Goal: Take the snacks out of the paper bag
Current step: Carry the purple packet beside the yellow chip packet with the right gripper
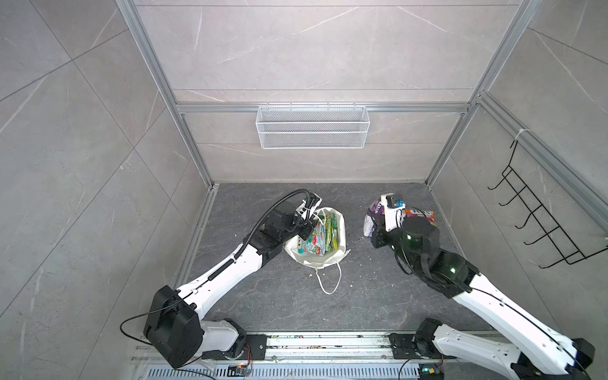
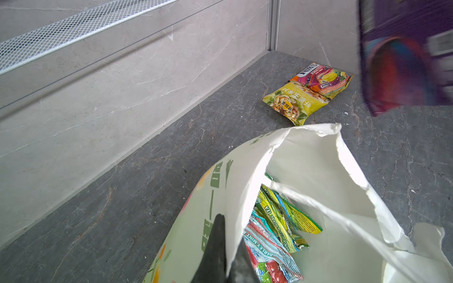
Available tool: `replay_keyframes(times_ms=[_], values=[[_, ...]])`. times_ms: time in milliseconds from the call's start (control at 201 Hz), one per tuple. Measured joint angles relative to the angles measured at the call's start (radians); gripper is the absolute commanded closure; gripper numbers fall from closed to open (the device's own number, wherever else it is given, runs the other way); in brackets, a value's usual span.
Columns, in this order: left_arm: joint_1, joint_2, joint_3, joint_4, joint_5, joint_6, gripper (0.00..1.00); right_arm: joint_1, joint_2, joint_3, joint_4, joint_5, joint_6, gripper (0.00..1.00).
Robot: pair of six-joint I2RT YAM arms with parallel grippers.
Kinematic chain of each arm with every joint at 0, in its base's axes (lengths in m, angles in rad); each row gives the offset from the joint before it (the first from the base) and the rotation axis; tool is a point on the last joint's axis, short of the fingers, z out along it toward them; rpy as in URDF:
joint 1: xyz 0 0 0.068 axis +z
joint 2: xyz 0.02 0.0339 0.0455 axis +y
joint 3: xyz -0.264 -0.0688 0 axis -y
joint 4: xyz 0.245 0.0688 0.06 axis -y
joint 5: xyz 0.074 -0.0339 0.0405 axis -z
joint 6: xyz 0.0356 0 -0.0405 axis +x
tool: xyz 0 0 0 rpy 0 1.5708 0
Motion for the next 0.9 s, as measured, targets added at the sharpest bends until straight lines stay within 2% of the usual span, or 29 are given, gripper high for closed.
replay_keyframes(times_ms=[134, 289, 443, 637, 896], values=[[0.000, 0.000, 0.000, -0.001, 0.001, 0.000, 1.00, -0.120, 0.153, 0.071, -0.050, -0.076, 0.029, 1.00], [0.000, -0.005, -0.003, -0.006, 0.001, 0.000, 1.00, -0.154, 0.374, 0.252, -0.126, -0.131, 0.029, 1.00], [0.000, -0.026, -0.033, 0.002, 0.002, 0.000, 1.00, -0.190, 0.535, 0.331, -0.174, -0.171, 0.029, 1.00], [0.000, -0.027, -0.035, 0.003, 0.004, 0.000, 1.00, -0.234, 0.747, 0.501, -0.284, -0.185, 0.017, 1.00], [0.000, -0.022, -0.035, 0.005, 0.009, 0.000, 1.00, -0.246, 0.967, 0.776, -0.500, -0.121, 0.006, 1.00]])
